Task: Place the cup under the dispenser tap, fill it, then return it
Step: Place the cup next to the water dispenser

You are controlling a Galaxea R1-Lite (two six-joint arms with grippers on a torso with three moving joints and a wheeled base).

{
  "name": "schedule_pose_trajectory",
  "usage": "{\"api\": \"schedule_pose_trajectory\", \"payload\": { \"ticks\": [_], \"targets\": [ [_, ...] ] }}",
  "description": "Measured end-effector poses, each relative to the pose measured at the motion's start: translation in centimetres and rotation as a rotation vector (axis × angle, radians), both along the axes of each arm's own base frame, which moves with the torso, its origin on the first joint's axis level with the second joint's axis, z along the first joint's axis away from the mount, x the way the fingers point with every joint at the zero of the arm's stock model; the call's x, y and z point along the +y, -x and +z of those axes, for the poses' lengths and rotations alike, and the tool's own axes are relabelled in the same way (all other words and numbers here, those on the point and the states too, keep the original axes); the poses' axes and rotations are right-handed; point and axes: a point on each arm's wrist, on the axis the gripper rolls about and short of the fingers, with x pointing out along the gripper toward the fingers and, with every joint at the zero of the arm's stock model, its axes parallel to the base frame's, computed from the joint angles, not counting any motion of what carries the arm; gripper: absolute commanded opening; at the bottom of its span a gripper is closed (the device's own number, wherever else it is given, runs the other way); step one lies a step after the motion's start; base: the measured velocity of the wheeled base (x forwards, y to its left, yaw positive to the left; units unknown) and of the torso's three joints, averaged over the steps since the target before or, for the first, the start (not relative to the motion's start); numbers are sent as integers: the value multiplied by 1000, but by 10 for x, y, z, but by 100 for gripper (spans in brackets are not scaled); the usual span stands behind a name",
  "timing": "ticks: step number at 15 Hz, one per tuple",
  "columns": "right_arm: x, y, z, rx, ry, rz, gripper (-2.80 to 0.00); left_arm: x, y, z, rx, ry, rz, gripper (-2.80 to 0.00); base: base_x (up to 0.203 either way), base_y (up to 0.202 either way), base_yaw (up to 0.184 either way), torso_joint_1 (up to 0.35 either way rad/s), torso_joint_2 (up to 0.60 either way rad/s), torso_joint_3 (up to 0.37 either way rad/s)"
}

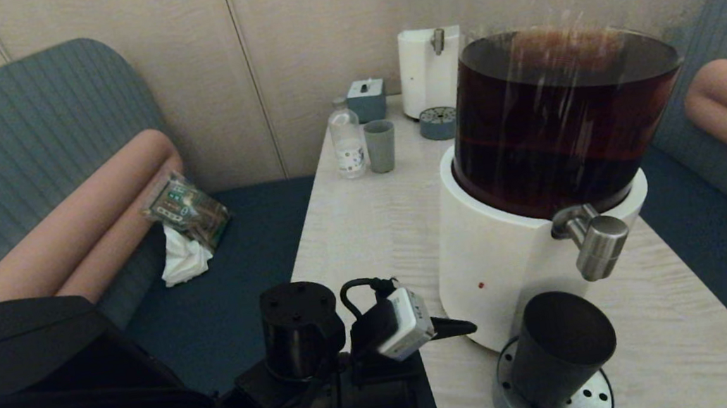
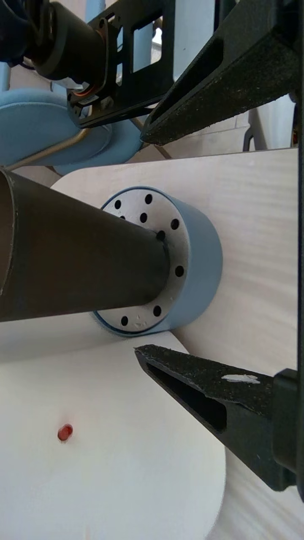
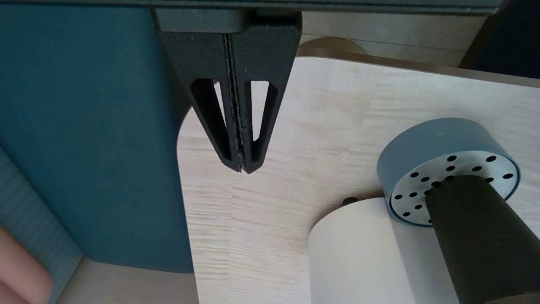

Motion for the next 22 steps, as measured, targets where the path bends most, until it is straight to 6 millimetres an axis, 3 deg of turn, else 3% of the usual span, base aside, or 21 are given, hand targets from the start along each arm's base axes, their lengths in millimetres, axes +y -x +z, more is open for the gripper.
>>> {"api": "schedule_pose_trajectory", "payload": {
  "ticks": [8, 22],
  "targets": [
    [0, 0, 0, 0, 0, 0, -280, -22, 3, -5, 16, -3, 9, 0, 0, 0, 0, 0, 0, 0],
    [0, 0, 0, 0, 0, 0, -280, -49, -12, -12, 22, 15, 37, 0, 0, 0, 0, 0, 0, 0]
  ]
}}
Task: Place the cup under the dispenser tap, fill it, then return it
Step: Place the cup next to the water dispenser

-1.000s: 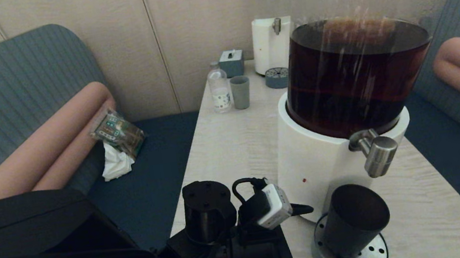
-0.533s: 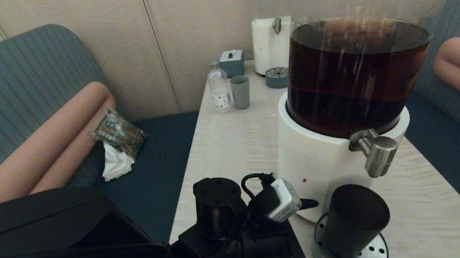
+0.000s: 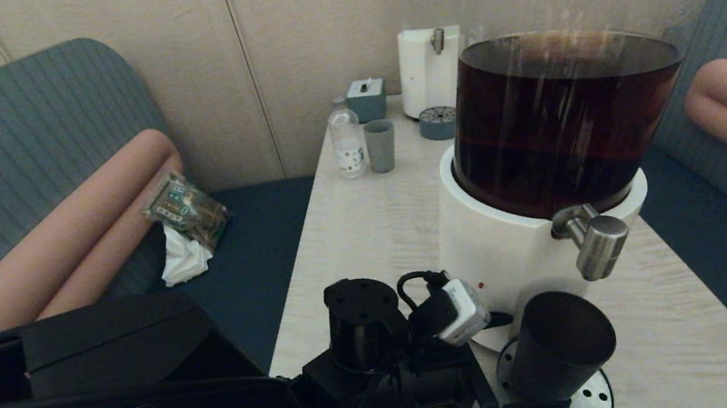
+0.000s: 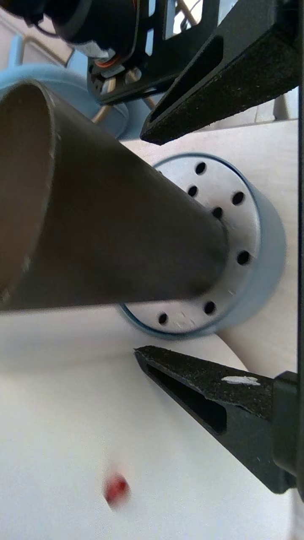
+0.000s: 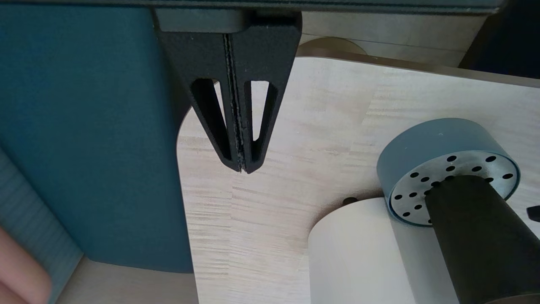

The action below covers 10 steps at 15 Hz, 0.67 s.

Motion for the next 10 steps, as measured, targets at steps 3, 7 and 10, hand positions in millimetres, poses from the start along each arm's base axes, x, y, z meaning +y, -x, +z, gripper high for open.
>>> {"api": "schedule_pose_trajectory", "payload": {
  "ticks": [3, 7, 10],
  "targets": [
    [0, 0, 0, 0, 0, 0, -280, -6, -3, -1, 0, 8, -6, 0, 0, 0, 0, 0, 0, 0],
    [0, 0, 0, 0, 0, 0, -280, -13, -4, -5, -1, 8, -13, 0, 0, 0, 0, 0, 0, 0],
    [0, 0, 0, 0, 0, 0, -280, -17, -5, -6, 1, 6, -18, 0, 0, 0, 0, 0, 0, 0]
  ]
}}
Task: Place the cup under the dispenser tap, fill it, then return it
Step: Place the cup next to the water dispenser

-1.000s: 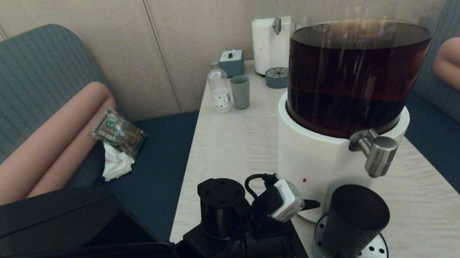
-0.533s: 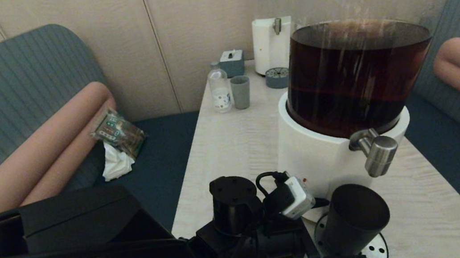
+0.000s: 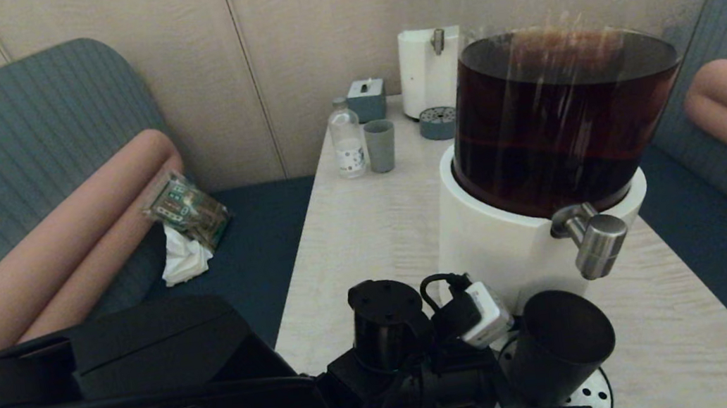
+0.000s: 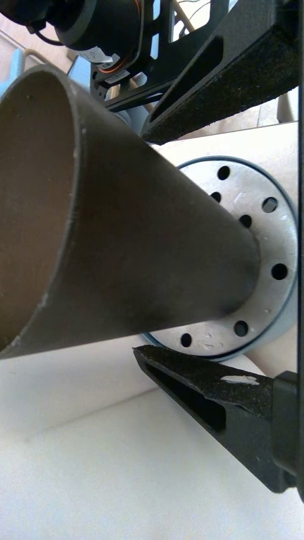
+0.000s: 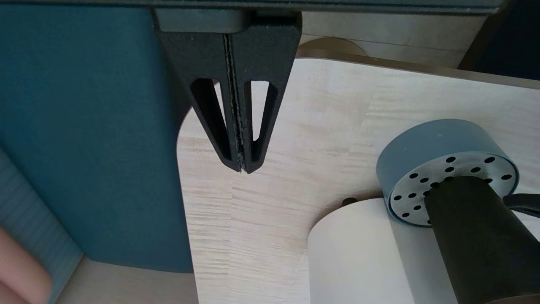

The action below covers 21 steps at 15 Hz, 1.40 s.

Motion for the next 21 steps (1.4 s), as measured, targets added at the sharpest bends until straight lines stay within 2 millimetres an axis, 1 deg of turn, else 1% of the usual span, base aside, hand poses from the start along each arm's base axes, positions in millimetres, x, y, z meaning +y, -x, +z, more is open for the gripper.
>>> {"api": "schedule_pose_trajectory", "payload": {
  "ticks": [11, 21],
  "targets": [
    [0, 0, 0, 0, 0, 0, -280, -11, 0, 0, -2, 14, -18, 0, 0, 0, 0, 0, 0, 0],
    [0, 0, 0, 0, 0, 0, -280, -19, -4, -5, -9, 9, -25, 0, 0, 0, 0, 0, 0, 0]
  ]
}}
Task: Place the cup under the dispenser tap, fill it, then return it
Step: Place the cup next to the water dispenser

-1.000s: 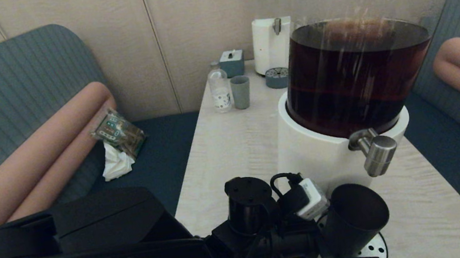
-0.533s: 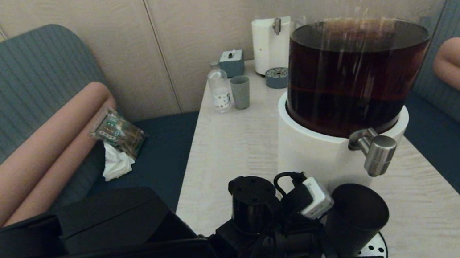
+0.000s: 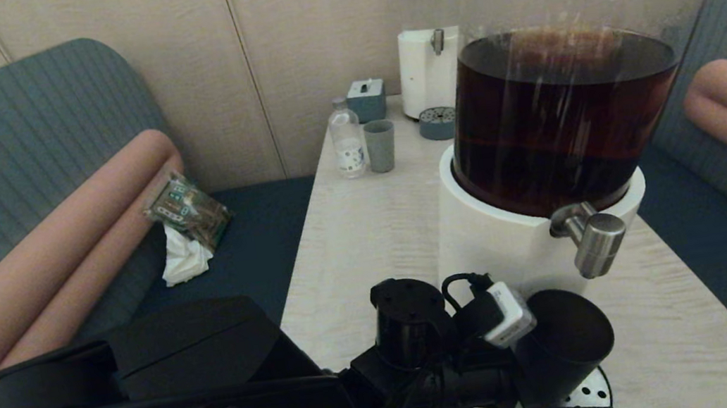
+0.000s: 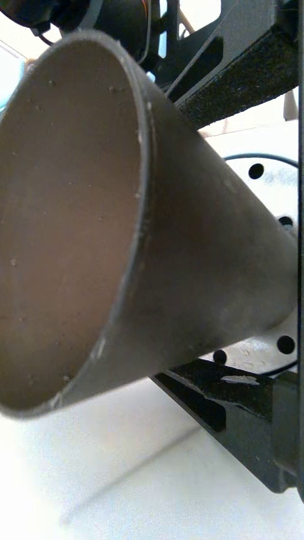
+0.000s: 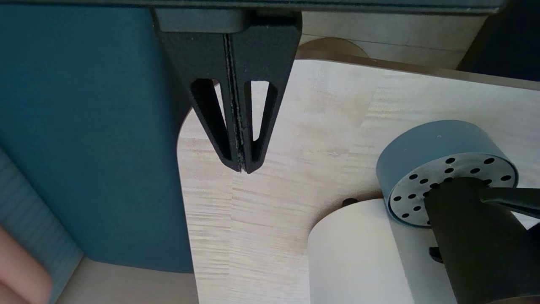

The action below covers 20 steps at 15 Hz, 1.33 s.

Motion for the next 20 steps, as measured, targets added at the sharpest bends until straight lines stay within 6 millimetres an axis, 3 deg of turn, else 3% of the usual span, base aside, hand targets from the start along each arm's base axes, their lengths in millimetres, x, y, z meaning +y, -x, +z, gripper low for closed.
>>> {"api": "schedule_pose_trajectory", "payload": {
  "ticks": [1, 2, 14, 20],
  "targets": [
    [0, 0, 0, 0, 0, 0, -280, -1, 0, -1, -1, -1, 0, 0, 0, 0, 0, 0, 0, 0],
    [0, 0, 0, 0, 0, 0, -280, -1, 0, -2, -2, -3, 4, -280, 0, 0, 0, 0, 0, 0],
    [0, 0, 0, 0, 0, 0, -280, 0, 8, 1, 6, -8, 19, -280, 0, 0, 0, 0, 0, 0],
    [0, 0, 0, 0, 0, 0, -280, 25, 29, 18, 24, -29, 125, -280, 0, 0, 0, 0, 0, 0]
  ]
}}
